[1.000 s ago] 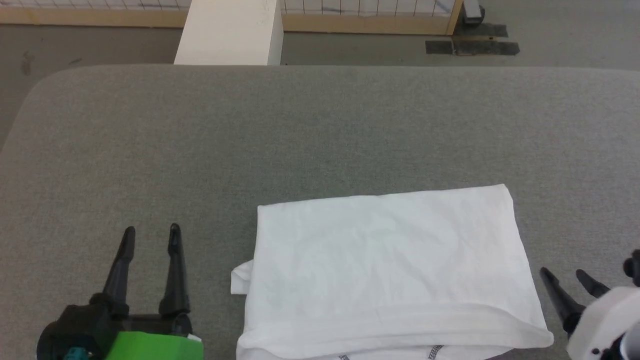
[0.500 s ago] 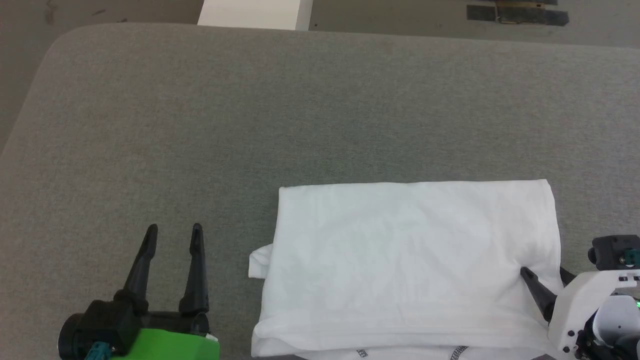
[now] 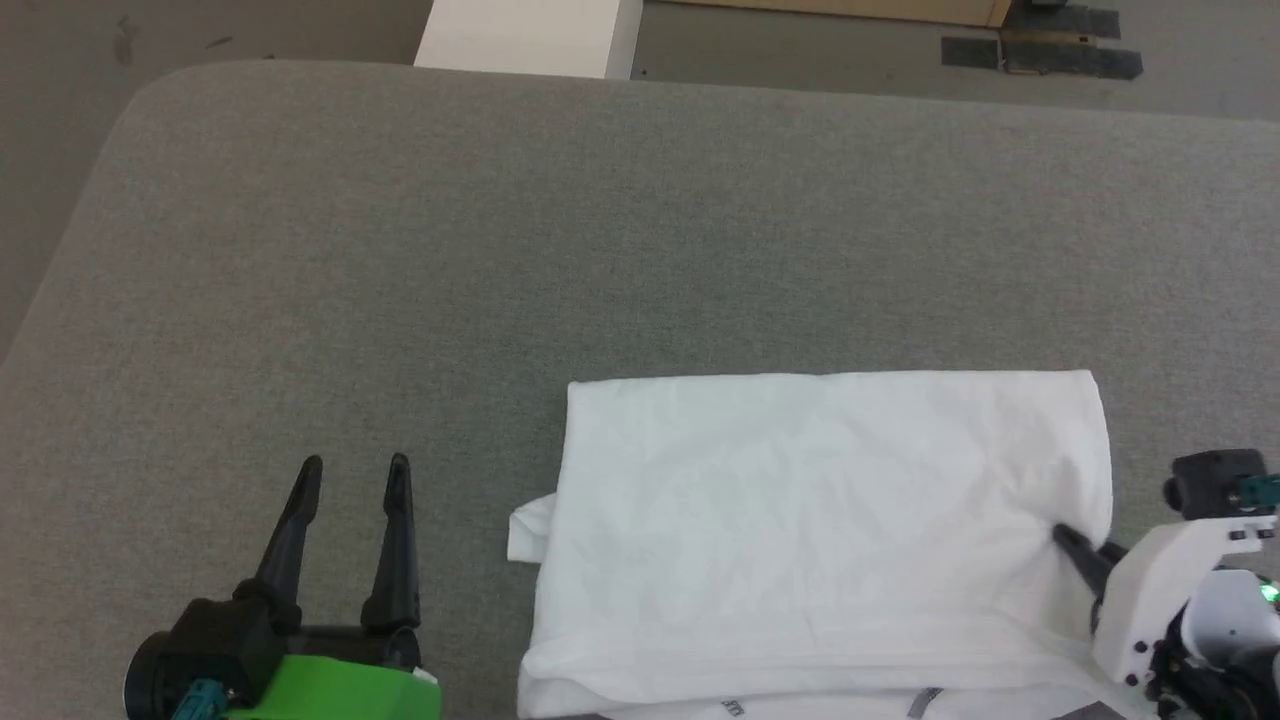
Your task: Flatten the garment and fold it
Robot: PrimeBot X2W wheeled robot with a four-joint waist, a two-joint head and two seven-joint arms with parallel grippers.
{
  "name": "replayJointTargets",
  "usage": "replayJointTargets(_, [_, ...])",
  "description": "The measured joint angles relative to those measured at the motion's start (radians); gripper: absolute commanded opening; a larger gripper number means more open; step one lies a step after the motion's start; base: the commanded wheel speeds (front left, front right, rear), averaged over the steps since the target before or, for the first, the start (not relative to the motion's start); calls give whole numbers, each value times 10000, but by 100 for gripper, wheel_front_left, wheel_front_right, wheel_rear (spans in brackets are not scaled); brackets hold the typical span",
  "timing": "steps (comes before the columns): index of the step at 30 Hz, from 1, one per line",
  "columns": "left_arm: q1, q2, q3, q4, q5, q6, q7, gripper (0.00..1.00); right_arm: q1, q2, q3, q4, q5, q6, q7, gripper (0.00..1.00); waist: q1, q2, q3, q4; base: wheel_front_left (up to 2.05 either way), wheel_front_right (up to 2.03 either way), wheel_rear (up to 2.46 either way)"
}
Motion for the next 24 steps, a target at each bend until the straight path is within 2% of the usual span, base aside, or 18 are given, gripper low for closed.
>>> replayJointTargets(4, [63, -17, 77, 33, 0, -27, 0, 100, -6, -54, -1062, 142, -203, 0, -58, 0, 0, 0, -220, -190, 0, 0, 0])
replayJointTargets(6, [74, -38, 65, 46, 0, -44, 0, 100, 17, -201, -1634, 161, -355, 0, -35, 0, 0, 0, -312, -283, 0, 0, 0])
replayJointTargets(7, [113, -59, 40, 71, 0, -46, 0, 100, 83, -428, -2230, 127, -579, 0, 59, 0, 0, 0, -401, -382, 0, 0, 0])
replayJointTargets(11, [127, -81, -25, 132, 0, -115, 0, 100, 359, -596, -2652, -257, -698, -2, 389, 0, 0, 0, -527, -553, 0, 0, 0])
replayJointTargets(16, [184, -198, -123, 240, -6, -132, 0, 100, 417, -468, -1887, -1507, -535, -4, 1041, 0, 0, 0, -675, -724, 0, 0, 0])
replayJointTargets(19, [252, -238, -174, 299, -15, -173, 0, 100, 399, -203, -903, -2408, -226, -4, 1546, 0, 0, 0, -773, -811, 0, 0, 0])
replayJointTargets(20, [257, -251, -205, 353, -17, -198, 0, 100, 355, -33, -272, -2863, -92, -4, 1862, 0, 0, 0, -815, -840, 0, 0, 0])
replayJointTargets(24, [250, -282, -286, 422, -17, -272, 0, 100, 70, 322, 976, -3455, 73, -4, 2376, 0, 0, 0, -830, -775, 0, 0, 0])
